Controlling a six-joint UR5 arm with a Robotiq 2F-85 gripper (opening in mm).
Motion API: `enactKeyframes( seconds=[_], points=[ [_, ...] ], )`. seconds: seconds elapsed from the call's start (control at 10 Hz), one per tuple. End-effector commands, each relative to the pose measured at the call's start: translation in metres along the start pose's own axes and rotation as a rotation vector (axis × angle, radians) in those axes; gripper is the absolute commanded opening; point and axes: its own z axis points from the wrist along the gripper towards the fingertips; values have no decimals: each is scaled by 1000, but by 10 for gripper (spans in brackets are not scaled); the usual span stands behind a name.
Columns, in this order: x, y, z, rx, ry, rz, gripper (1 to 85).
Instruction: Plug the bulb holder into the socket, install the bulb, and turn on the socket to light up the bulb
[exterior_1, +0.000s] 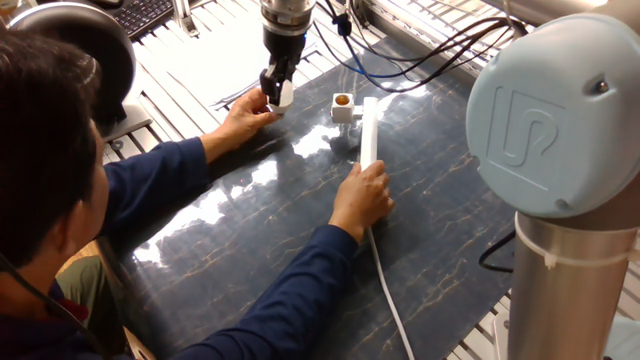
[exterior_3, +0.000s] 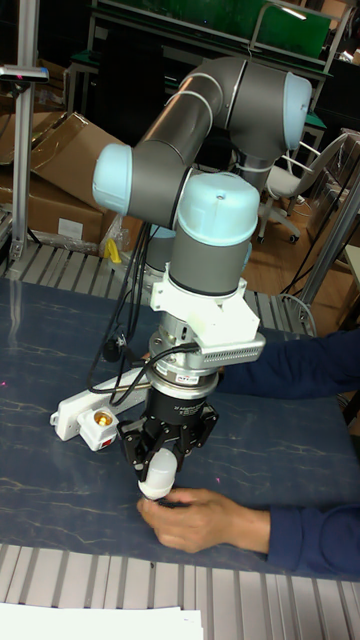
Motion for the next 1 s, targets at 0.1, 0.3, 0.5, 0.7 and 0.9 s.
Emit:
enactKeyframes(
  seconds=[0.1, 0.3, 0.5, 0.7, 0.9],
  points=[
    [8, 3, -5, -17, 31, 26, 10],
    [15, -5, -17, -8, 41, -13, 10],
    [28, -16, -33, 27, 64, -60, 10],
    [35, -19, -44, 23, 44, -81, 10],
    [41, -29, -55, 56, 34, -130, 10]
  ],
)
